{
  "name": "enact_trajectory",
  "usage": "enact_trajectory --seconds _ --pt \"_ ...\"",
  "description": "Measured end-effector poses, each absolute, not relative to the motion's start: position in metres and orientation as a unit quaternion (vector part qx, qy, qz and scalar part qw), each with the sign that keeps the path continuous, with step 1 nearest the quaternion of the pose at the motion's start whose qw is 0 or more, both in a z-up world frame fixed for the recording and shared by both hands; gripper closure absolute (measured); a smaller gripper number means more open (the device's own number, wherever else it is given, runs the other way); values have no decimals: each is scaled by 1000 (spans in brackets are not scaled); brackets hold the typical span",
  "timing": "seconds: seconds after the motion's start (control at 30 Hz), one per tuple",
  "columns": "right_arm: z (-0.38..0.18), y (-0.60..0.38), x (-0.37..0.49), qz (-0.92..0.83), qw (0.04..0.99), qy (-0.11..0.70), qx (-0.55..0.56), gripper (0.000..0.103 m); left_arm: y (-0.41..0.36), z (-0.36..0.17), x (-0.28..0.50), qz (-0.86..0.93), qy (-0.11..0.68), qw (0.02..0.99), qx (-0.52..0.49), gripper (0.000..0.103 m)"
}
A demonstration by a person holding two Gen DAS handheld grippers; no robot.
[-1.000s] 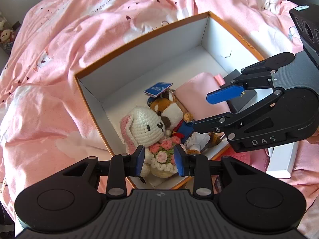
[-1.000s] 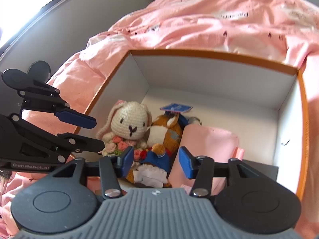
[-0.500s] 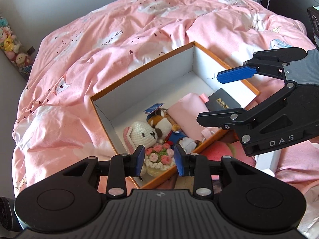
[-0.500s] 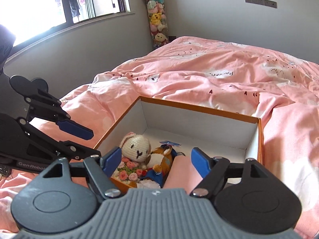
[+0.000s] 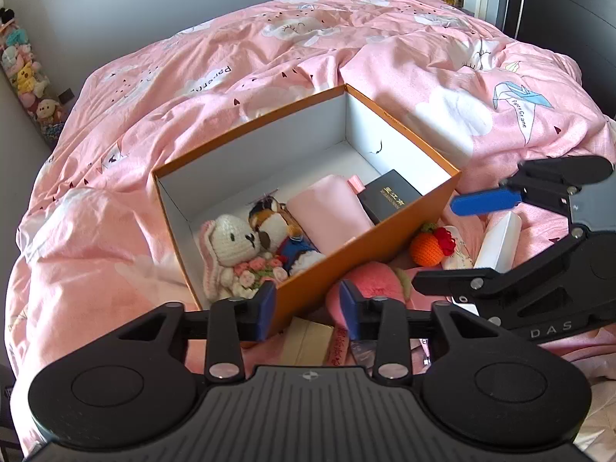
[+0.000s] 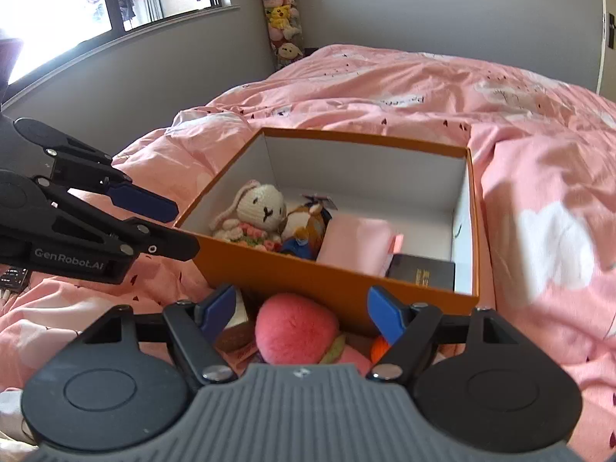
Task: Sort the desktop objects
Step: 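Open both tools to release the toys and withdraw from the box, then grasp the white tube with the right tool while the left tool approaches the gold box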
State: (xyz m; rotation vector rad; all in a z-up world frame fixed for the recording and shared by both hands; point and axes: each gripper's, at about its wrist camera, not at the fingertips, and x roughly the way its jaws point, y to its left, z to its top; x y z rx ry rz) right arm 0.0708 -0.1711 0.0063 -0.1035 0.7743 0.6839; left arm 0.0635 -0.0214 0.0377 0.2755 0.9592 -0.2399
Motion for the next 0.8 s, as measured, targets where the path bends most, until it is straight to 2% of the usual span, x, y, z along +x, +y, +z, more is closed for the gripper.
enact_trajectory --seconds 0.37,0.57,0.8 --pt "-26 -198 52 248 862 440 -33 25 -35 3 43 -84 466 873 115 52" --pt "-40 -219 52 205 846 492 27 26 -30 -6 41 -66 474 873 95 52" --pt "-45 -239 55 175 835 517 77 26 -23 -17 36 -65 486 868 76 52"
